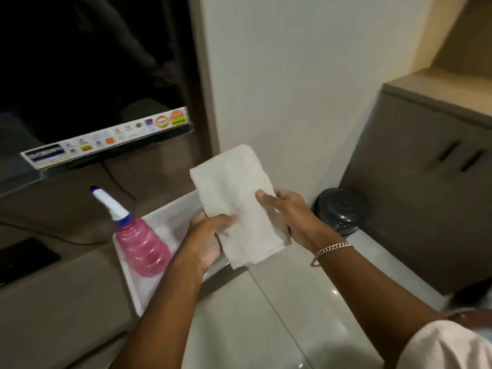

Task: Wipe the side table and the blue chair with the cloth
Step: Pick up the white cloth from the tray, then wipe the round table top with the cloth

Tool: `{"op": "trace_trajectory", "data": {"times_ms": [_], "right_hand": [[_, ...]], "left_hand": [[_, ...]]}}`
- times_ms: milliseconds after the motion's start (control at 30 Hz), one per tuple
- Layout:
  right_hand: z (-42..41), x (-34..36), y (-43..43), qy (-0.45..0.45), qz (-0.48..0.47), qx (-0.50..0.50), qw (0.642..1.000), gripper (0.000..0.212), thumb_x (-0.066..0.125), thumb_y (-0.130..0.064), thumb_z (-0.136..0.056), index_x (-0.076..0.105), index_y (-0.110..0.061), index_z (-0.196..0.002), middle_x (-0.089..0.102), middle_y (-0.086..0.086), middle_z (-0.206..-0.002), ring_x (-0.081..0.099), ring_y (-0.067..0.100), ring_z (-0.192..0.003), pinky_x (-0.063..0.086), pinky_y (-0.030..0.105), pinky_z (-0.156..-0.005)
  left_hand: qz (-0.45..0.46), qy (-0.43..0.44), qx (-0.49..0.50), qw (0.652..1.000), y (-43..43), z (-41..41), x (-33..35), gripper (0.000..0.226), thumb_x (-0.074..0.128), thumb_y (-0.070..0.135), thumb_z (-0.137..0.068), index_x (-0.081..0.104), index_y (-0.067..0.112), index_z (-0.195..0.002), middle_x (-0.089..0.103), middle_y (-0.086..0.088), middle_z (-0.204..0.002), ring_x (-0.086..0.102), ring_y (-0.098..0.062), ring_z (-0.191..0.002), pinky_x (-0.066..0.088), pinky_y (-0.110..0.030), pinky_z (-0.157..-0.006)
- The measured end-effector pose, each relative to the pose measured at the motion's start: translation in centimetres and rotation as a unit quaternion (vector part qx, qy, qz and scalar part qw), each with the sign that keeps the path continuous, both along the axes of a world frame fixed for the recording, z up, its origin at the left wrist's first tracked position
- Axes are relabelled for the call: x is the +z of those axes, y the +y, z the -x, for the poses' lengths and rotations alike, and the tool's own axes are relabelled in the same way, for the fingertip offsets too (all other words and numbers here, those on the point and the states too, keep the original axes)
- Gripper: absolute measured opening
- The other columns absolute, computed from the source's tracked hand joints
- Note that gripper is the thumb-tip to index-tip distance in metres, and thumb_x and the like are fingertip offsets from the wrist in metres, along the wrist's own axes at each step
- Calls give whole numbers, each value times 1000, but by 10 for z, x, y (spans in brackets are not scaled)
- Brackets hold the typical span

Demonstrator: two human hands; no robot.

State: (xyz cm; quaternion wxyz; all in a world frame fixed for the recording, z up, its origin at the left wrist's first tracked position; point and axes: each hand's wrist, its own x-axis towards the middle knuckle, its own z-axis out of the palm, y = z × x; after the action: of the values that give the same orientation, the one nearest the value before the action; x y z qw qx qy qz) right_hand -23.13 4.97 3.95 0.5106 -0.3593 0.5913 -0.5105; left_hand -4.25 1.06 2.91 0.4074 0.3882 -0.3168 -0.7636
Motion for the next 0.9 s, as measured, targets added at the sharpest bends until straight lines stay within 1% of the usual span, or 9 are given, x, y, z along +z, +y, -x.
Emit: {"op": "trace_trajectory", "data": {"times_ms": [100,267,333,400,500,567,700,800,900], "right_hand": [[41,13,71,-29,9,-31,999,41,79,-34,-80,73,-4,-107,78,15,-108,73,39,-103,60,49,-91],[107,15,254,-59,20,-114,992,35,72,-24,-87,70,-1,-114,74,20,-116,72,33,-97,61,41,-85],[128,10,345,-53,6,-149,987,30,70,-21,-90,70,1,-111,74,21,-114,72,28,-92,60,37,-81],[148,3,437,-45,-11,-198,979,39,72,-24,-90,67,8,-112,71,26,-119,69,30,-96,56,42,-87],[173,-4,568,-26,-40,-296,954,55,76,-37,-85,65,6,-117,68,26,-125,67,33,-104,51,52,-95],[183,-12,651,-18,-53,-379,924,53,80,-39,-80,68,-4,-118,72,18,-122,70,29,-109,53,48,-96],[192,-55,780,-9,-68,-555,829,44,83,-12,-79,63,-14,-118,71,12,-122,73,18,-101,60,38,-92],[181,-112,856,43,-149,-635,757,66,82,-19,-80,48,-21,-137,60,7,-133,62,23,-117,53,45,-102],[166,-179,924,59,-212,-689,690,68,75,-21,-86,39,-27,-144,53,7,-142,56,28,-124,49,51,-106]], "left_hand": [[27,-5,-77,997,45,40,15,44,66,-13,-74,72,8,-113,77,-14,-117,71,-33,-111,56,-47,-98],[-20,58,-180,982,171,127,24,40,64,3,-69,74,12,-108,78,-13,-106,74,-31,-96,62,-43,-79],[8,36,-229,973,241,164,26,48,61,1,-69,70,6,-115,74,-16,-112,69,-35,-102,58,-52,-92],[38,7,-268,963,317,199,24,57,62,-1,-70,58,0,-127,65,-23,-121,61,-39,-109,46,-59,-104],[67,-37,-333,940,429,255,5,31,67,-6,-75,63,9,-101,74,-12,-95,69,-29,-86,57,-45,-84],[93,-67,-394,912,502,289,-13,25,71,-4,-74,63,14,-90,74,-7,-83,68,-25,-74,58,-37,-72],[120,-135,-495,850,633,337,-61,23,75,-1,-72,60,13,-84,70,-12,-86,65,-28,-78,54,-37,-71],[129,-185,-532,816,723,360,-116,25,71,-9,-75,60,13,-78,69,-16,-88,62,-26,-79,51,-35,-71],[162,-210,-580,770,801,369,-175,20,74,-2,-75,60,12,-77,68,-19,-85,60,-25,-79,52,-40,-74]]}}
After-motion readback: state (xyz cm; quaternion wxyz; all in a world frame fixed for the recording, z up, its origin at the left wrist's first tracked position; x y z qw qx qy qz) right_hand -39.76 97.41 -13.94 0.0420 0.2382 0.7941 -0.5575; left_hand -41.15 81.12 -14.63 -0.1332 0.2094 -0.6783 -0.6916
